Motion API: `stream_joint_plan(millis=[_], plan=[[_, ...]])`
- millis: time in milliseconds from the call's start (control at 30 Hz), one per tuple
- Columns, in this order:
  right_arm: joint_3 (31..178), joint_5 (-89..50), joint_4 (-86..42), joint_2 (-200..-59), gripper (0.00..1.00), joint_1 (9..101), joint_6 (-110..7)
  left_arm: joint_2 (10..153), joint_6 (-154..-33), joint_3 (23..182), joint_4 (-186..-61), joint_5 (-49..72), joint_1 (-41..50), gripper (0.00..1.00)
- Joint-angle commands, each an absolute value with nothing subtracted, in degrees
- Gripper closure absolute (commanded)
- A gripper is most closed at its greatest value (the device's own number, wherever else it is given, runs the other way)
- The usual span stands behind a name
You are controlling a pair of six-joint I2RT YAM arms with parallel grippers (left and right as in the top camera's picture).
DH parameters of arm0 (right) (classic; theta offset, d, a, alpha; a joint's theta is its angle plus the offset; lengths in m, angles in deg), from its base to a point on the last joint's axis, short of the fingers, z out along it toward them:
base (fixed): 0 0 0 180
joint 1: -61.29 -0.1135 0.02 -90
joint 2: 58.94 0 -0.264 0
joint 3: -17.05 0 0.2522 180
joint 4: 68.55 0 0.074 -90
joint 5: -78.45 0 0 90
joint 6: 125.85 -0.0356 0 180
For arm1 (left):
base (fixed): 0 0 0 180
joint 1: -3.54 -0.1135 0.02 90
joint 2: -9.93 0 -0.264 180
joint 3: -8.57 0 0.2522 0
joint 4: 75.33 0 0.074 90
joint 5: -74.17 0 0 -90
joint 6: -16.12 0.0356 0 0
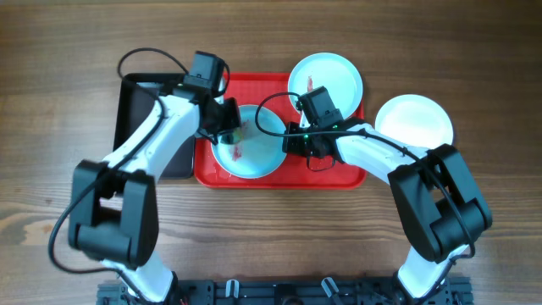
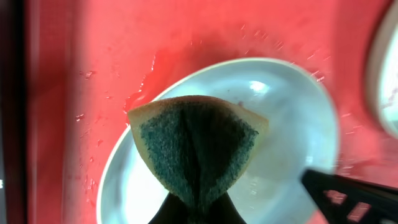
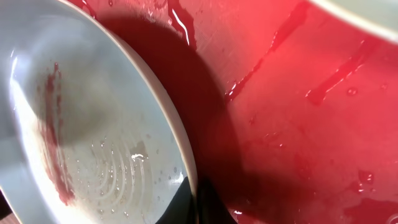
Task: Clean dirty plates on tray and stack at the side
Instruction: 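Move the sponge with the left gripper onto the blue-rimmed plate, then scrub the blue-rimmed plate with the sponge while the right gripper holds its rim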
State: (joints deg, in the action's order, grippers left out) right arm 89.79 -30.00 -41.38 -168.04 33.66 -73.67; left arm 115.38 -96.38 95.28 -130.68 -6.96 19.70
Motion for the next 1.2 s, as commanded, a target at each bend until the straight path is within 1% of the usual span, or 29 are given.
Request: stream_joint_plan(millis=[0, 100, 267, 567, 700, 800, 900, 1033, 1133, 1167], plan=[[89.46, -30.55, -40.64, -170.16, 0.96, 33.85, -73.30, 119.36, -89.12, 95.41, -130.63, -9.04, 20.71, 0.96], [89.46, -30.55, -40.62, -170.16, 0.96, 33.85, -73.28, 121.85, -85.91, 95.41, -130.70, -8.80, 20.82, 0.96], [89.46, -30.55, -40.64, -170.16, 0.95, 33.85, -73.30, 124.97, -84.62, 95.41, -132.38, -7.58, 20.82, 0.96], [89.46, -30.55, -40.81, -170.16, 0.96, 33.85, -73.32, 126.31, -69.03, 95.41, -134.98, 14.08, 22.74, 0.96], [89.46, -30.55, -40.79, -170.16, 0.96, 33.85, -73.32, 126.31, -67.83, 95.41, -132.82, 15.55, 24.78, 0.96], [89.46, -30.55, -40.79, -170.16, 0.96, 33.85, -73.32, 126.33, -73.67, 95.41, -129.30, 9.65, 25.04, 0.96], [89.46, -30.55, -40.75, -170.16, 0.96, 33.85, -73.32, 126.33, -84.27, 95.41, -124.84, -4.06, 24.84, 0.96], [89.46, -30.53, -40.75, -170.16, 0.95, 33.85, -73.32, 126.33, -93.30, 95.41, -120.40, -19.49, 24.80, 0.96], [89.46, -30.53, -40.75, -170.16, 0.96, 33.85, -73.32, 126.33, -100.53, 95.41, -120.23, -29.15, 24.80, 0.96], [89.46, -30.53, -40.75, -170.16, 0.96, 33.85, -73.32, 126.33, -102.17, 95.41, -120.73, -30.64, 24.80, 0.96]])
